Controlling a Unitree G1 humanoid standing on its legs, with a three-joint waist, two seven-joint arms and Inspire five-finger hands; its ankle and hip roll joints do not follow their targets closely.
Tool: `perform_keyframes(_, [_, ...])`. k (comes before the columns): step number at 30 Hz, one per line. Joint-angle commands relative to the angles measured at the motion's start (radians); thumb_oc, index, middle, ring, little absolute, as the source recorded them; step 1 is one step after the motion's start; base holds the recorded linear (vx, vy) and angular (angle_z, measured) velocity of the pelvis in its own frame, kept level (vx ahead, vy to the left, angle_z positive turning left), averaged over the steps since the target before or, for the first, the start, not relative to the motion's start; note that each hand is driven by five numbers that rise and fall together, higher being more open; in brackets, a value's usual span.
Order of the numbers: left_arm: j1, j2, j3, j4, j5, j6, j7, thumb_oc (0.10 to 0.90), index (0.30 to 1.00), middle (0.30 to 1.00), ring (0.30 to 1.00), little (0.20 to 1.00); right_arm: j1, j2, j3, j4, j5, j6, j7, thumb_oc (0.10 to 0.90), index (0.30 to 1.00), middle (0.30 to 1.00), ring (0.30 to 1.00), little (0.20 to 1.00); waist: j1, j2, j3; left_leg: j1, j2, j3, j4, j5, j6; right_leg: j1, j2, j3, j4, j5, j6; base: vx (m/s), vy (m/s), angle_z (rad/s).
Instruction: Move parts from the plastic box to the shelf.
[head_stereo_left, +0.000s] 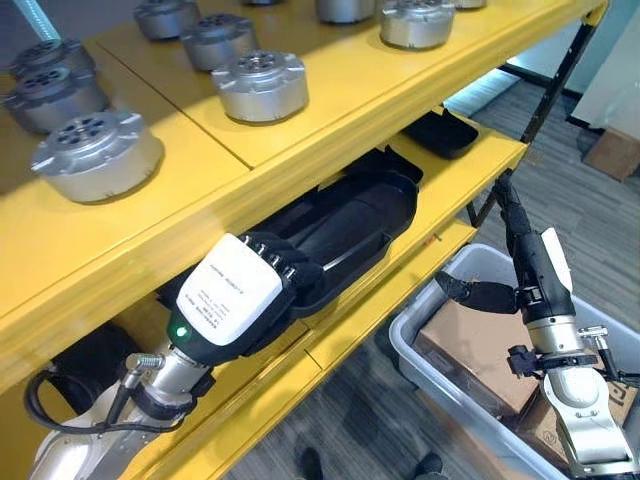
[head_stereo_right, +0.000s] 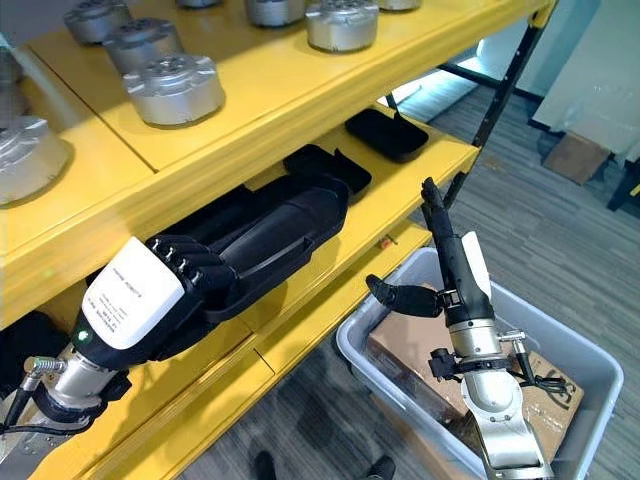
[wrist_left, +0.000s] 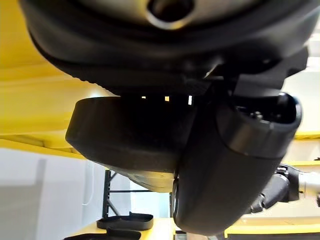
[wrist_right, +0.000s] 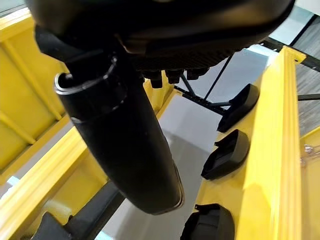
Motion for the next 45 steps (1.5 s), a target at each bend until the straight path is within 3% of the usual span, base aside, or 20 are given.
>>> perform_keyframes(1, [-0.112,0.006,0.171,0.013,-0.102,0.128,0.125,0.400,0.300,0.300,0.300,0.300,-0.113,0.011,0.002,-0.010,0.011,-0.072,-0.048,0.900,1.000,1.000,1.000,1.000,0.041,-0.080,-0.055,0.098,-0.036,0.018,0.001,-0.145,0.026,0.049,-0.103,0.002,-0.044,0.152,0.126,-0.01,0.171,0.39])
perform_keyframes(6, [-0.128,0.018,0.151,0.021,-0.080,0.141,0.128,0.400,0.300,0.300,0.300,0.300,-0.123,0.030,0.020,0.004,-0.001,-0.068,-0.055,0.900,1.000,1.000,1.000,1.000,0.037,-0.087,-0.051,0.112,-0.065,-0.002,-0.017,-0.141,0.044,0.058,-0.139,-0.008,-0.014,0.176,0.129,-0.01,0.186,0.37])
perform_keyframes(7, [-0.145,0.026,0.124,0.032,-0.079,0.148,0.132,0.400,0.300,0.300,0.300,0.300,-0.130,0.038,0.039,0.013,0.001,-0.066,-0.057,0.900,1.000,1.000,1.000,1.000,0.006,-0.079,-0.036,0.121,-0.063,-0.027,-0.029,-0.134,0.052,0.029,-0.127,0.089,0.044,0.163,0.124,0.01,0.119,0.21])
perform_keyframes(8, [-0.146,0.026,0.124,0.033,-0.078,0.147,0.133,0.400,0.300,0.300,0.300,0.300,-0.131,0.037,0.039,0.014,0.001,-0.066,-0.057,0.900,1.000,1.000,1.000,1.000,0.007,-0.080,-0.036,0.121,-0.064,-0.026,-0.029,-0.133,0.052,0.026,-0.129,0.091,0.047,0.161,0.124,0.02,0.193,0.50])
perform_keyframes(10, [-0.167,0.028,0.091,0.055,-0.088,0.149,0.126,0.400,0.300,0.300,0.300,0.300,-0.130,0.032,0.044,0.017,0.006,-0.066,-0.047,0.900,1.000,1.000,1.000,1.000,-0.046,-0.075,-0.016,0.128,-0.068,-0.048,-0.031,-0.117,0.071,-0.047,-0.039,0.277,0.117,0.076,0.070,-0.07,0.208,0.69])
perform_keyframes(11, [-0.190,0.019,0.063,0.077,-0.100,0.143,0.107,0.400,0.300,0.300,0.300,0.300,-0.116,0.026,0.034,0.015,0.018,-0.068,-0.031,0.900,1.000,1.000,1.000,1.000,-0.059,-0.072,-0.016,0.131,-0.074,-0.070,-0.031,-0.100,0.084,-0.093,0.096,0.413,0.219,-0.040,0.021,-0.07,0.176,0.47])
perform_keyframes(12, [-0.191,0.019,0.062,0.078,-0.100,0.143,0.107,0.400,0.300,0.300,0.300,0.300,-0.115,0.026,0.033,0.014,0.019,-0.068,-0.030,0.900,1.000,1.000,1.000,1.000,-0.057,-0.073,-0.017,0.130,-0.074,-0.069,-0.031,-0.099,0.084,-0.096,0.095,0.414,0.222,-0.042,0.020,0.02,0.155,0.42])
perform_keyframes(14, [-0.222,0.000,0.010,0.104,-0.108,0.140,0.070,0.400,0.300,0.300,0.300,0.300,-0.073,0.022,0.004,0.007,0.037,-0.073,-0.002,0.900,1.000,1.000,1.000,1.000,-0.077,-0.087,-0.033,0.116,-0.104,-0.114,-0.003,-0.089,0.100,-0.096,0.245,0.511,0.327,-0.155,-0.024,0.02,0.098,0.37])
perform_keyframes(15, [-0.223,0.000,0.009,0.104,-0.108,0.140,0.070,0.400,0.300,0.300,0.300,0.300,-0.072,0.022,0.002,0.007,0.037,-0.073,-0.001,0.900,1.000,1.000,1.000,1.000,-0.077,-0.087,-0.034,0.114,-0.104,-0.114,-0.002,-0.089,0.100,-0.097,0.245,0.511,0.327,-0.154,-0.024,-0.02,0.040,0.84])
perform_keyframes(16, [-0.241,-0.014,-0.026,0.124,-0.117,0.140,0.050,0.400,0.300,0.300,0.300,0.300,-0.060,0.021,-0.008,0.010,0.050,-0.077,0.005,0.900,1.000,1.000,1.000,1.000,-0.084,-0.103,-0.041,0.099,-0.125,-0.152,0.026,-0.091,0.105,-0.093,0.313,0.581,0.355,-0.189,-0.032,-0.09,-0.014,0.88])
perform_keyframes(19, [-0.264,-0.031,-0.053,0.153,-0.125,0.141,0.040,0.400,0.300,0.300,0.300,0.300,-0.061,0.020,-0.024,0.008,0.051,-0.087,-0.004,0.900,1.000,1.000,1.000,1.000,-0.081,-0.111,-0.059,0.057,-0.131,-0.184,0.051,-0.077,0.102,-0.092,0.373,0.655,0.335,-0.194,-0.035,-0.12,-0.040,1.03])
perform_keyframes(23, [-0.261,-0.041,-0.054,0.158,-0.124,0.136,0.033,0.400,0.300,0.300,0.300,0.300,-0.073,0.032,-0.024,0.005,0.059,-0.088,-0.012,0.900,1.000,1.000,1.000,1.000,-0.053,-0.123,-0.087,-0.009,-0.134,-0.197,0.054,-0.048,0.082,-0.001,0.359,0.637,0.132,-0.258,-0.065,-0.20,-0.083,0.40])
perform_keyframes(26, [-0.244,-0.050,-0.046,0.155,-0.139,0.132,0.030,0.400,0.300,0.300,0.300,0.300,-0.103,0.030,-0.008,0.009,0.079,-0.088,-0.015,0.900,1.000,1.000,1.000,1.000,-0.030,-0.113,-0.091,-0.067,-0.121,-0.178,0.054,0.003,0.060,0.038,0.368,0.646,0.009,-0.219,-0.074,-0.25,-0.089,0.08])
perform_keyframes(33, [-0.186,-0.062,-0.011,0.134,-0.157,0.125,0.015,0.400,0.300,0.300,0.300,0.300,-0.128,0.026,0.022,-0.004,0.101,-0.083,0.007,0.900,1.000,1.000,1.000,1.000,-0.004,-0.092,-0.078,-0.098,-0.108,-0.177,0.041,0.051,0.035,0.079,0.371,0.626,-0.069,-0.197,-0.082,-0.16,-0.080,-0.03])
perform_keyframes(37, [-0.176,-0.054,0.007,0.127,-0.149,0.130,0.021,0.400,0.300,0.300,0.300,0.300,-0.166,-0.003,0.037,-0.007,0.111,-0.088,0.006,0.900,1.000,1.000,1.000,1.000,-0.003,-0.071,-0.015,-0.174,-0.080,-0.134,0.178,0.051,-0.013,0.066,0.348,0.587,-0.068,-0.181,-0.093,-0.23,-0.049,0.12])
perform_keyframes(39, [-0.162,-0.055,0.030,0.118,-0.150,0.130,0.027,0.400,0.300,0.300,0.300,0.300,-0.184,-0.005,0.051,-0.001,0.106,-0.087,-0.001,0.900,1.000,1.000,1.000,1.000,-0.007,-0.073,-0.004,-0.166,-0.031,-0.106,0.242,0.005,-0.008,0.040,0.327,0.575,-0.038,-0.177,-0.099,-0.15,-0.008,0.32])
perform_keyframes(40, [-0.149,-0.061,0.040,0.115,-0.165,0.124,0.034,0.400,0.300,0.300,0.300,0.300,-0.188,0.001,0.064,-0.007,0.109,-0.088,0.006,0.900,1.000,1.000,1.000,1.000,-0.006,-0.077,-0.009,-0.125,0.002,-0.141,0.284,-0.051,-0.005,0.034,0.307,0.582,-0.023,-0.182,-0.102,-0.12,0.021,0.18])
perform_keyframes(42, [-0.143,-0.071,0.044,0.114,-0.188,0.121,0.032,0.400,0.300,0.300,0.300,0.300,-0.185,0.005,0.069,-0.012,0.114,-0.090,0.010,0.900,1.000,1.000,1.000,1.000,-0.013,-0.079,-0.015,-0.115,0.035,-0.161,0.295,-0.043,-0.009,0.023,0.298,0.582,-0.014,-0.178,-0.105,-0.07,0.049,-0.04])
perform_keyframes(43, [-0.136,-0.090,0.048,0.111,-0.220,0.116,0.026,0.400,0.300,0.300,0.300,0.300,-0.172,0.008,0.072,-0.015,0.118,-0.090,0.014,0.900,1.000,1.000,1.000,1.000,-0.030,-0.073,-0.026,-0.063,0.130,-0.188,0.265,-0.002,-0.021,0.003,0.285,0.584,-0.003,-0.185,-0.106,-0.04,0.129,0.07])
perform_keyframes(45, [-0.139,-0.094,0.042,0.101,-0.225,0.114,0.026,0.400,0.300,0.300,0.300,0.300,-0.156,0.007,0.072,-0.009,0.114,-0.088,0.007,0.900,1.000,1.000,1.000,1.000,-0.048,-0.048,-0.036,-0.011,0.207,-0.212,0.194,0.079,-0.042,-0.017,0.277,0.579,0.009,-0.194,-0.097,-0.04,0.204,0.25])
